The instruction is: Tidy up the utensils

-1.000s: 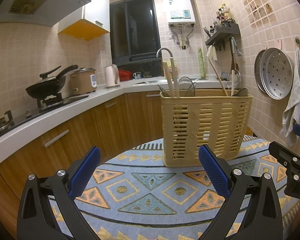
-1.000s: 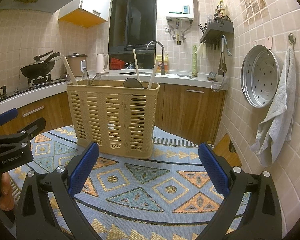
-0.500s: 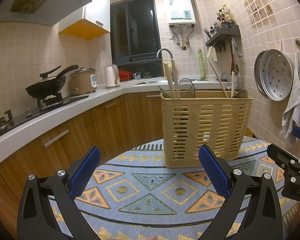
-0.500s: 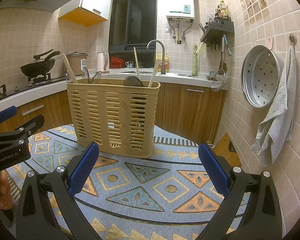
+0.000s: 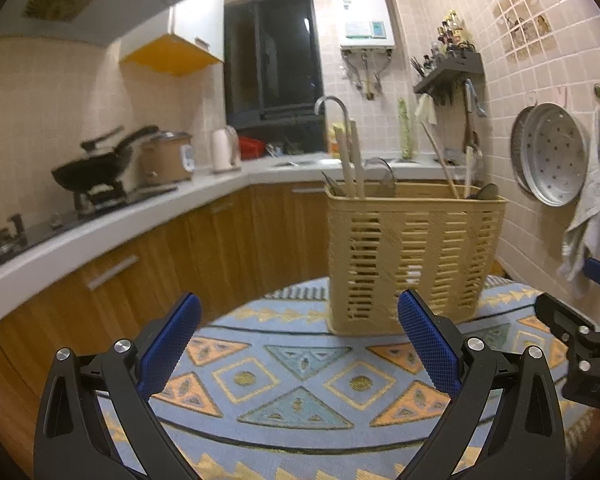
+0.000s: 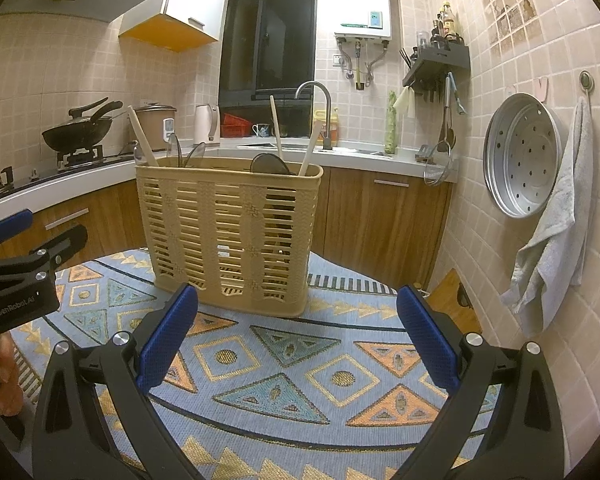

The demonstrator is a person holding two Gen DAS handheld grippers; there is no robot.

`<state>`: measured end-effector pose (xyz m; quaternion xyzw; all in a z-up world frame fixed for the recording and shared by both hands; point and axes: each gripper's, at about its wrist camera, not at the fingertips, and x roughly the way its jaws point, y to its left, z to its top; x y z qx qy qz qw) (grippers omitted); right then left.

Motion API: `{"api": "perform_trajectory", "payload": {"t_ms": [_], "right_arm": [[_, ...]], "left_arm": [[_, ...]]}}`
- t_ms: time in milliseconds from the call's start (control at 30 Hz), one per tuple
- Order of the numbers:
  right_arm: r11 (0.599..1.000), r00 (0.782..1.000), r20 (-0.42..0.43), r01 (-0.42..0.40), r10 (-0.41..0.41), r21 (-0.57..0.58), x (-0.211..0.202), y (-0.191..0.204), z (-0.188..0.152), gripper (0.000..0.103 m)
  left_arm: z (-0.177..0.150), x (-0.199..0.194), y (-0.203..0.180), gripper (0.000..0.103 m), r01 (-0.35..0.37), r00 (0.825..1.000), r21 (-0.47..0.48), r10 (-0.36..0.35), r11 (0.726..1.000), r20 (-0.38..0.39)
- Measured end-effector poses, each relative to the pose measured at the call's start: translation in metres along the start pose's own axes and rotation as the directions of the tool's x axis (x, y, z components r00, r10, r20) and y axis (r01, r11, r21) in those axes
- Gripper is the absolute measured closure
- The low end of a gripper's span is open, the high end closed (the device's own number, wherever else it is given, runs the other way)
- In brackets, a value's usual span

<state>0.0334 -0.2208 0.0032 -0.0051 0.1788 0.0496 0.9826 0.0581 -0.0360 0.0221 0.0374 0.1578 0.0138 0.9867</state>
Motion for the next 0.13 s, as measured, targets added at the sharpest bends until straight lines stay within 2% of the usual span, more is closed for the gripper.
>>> {"api": "perform_trajectory", "payload": {"t_ms": [133], "right_arm": [[1.000,1.000,-0.002,-0.001,0.001,-0.003,-0.0003,0.0005,-0.0001,0.008]], "left_arm": [[-0.0006,0.0007,0.0022,0.007,0.001,1.000,-0.012,-0.001,1.000,0.003]]}}
